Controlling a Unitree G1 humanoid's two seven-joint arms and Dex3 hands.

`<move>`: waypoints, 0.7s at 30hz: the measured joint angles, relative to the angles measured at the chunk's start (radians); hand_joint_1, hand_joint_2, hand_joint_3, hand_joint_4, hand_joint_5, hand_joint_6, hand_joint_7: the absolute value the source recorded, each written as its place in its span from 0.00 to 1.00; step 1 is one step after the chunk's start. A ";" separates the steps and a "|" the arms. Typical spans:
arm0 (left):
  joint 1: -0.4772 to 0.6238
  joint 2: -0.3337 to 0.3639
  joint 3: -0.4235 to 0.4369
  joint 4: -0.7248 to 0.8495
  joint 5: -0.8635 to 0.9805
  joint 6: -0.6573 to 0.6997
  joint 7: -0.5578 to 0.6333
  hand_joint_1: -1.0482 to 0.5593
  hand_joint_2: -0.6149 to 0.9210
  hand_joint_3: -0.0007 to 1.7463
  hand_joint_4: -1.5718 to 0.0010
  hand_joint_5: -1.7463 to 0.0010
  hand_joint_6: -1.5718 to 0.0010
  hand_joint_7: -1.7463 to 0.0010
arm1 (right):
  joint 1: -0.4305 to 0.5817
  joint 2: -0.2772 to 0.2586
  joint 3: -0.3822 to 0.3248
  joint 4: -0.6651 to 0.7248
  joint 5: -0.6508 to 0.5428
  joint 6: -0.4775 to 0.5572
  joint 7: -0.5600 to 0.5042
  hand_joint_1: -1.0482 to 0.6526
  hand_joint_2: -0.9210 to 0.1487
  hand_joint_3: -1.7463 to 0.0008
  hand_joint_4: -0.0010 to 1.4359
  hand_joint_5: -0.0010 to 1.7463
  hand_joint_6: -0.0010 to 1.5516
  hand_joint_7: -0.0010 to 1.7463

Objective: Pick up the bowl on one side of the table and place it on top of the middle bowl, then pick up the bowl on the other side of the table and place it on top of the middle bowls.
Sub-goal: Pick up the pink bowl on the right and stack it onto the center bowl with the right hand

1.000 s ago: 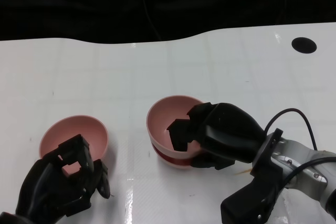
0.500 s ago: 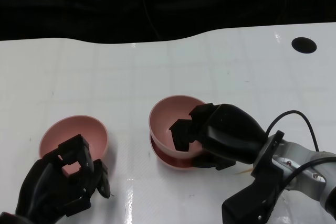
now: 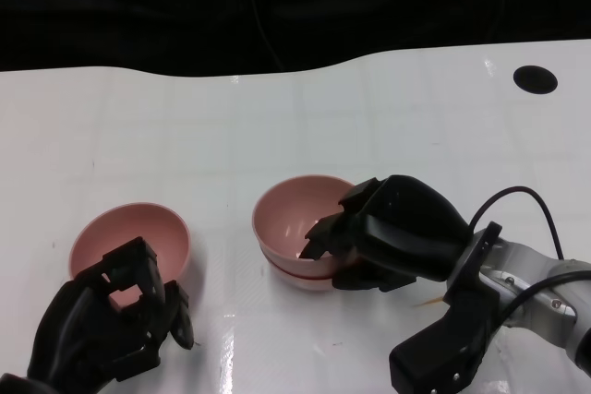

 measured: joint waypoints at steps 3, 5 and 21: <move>0.000 0.000 0.000 -0.001 0.001 0.000 0.002 0.64 0.81 0.66 0.49 0.00 0.53 0.07 | 0.000 -0.002 0.001 -0.005 -0.004 0.017 0.012 0.18 0.00 0.72 0.78 0.08 0.56 0.00; 0.000 0.000 0.000 -0.001 0.002 0.000 0.003 0.64 0.82 0.66 0.49 0.00 0.53 0.07 | 0.001 -0.003 0.001 -0.013 -0.007 0.028 0.015 0.17 0.00 0.72 0.78 0.07 0.55 0.00; 0.000 0.003 0.000 0.001 0.009 -0.001 0.003 0.64 0.81 0.68 0.50 0.00 0.53 0.07 | 0.013 -0.004 0.002 -0.043 -0.011 0.073 0.030 0.15 0.00 0.69 0.72 0.01 0.49 0.00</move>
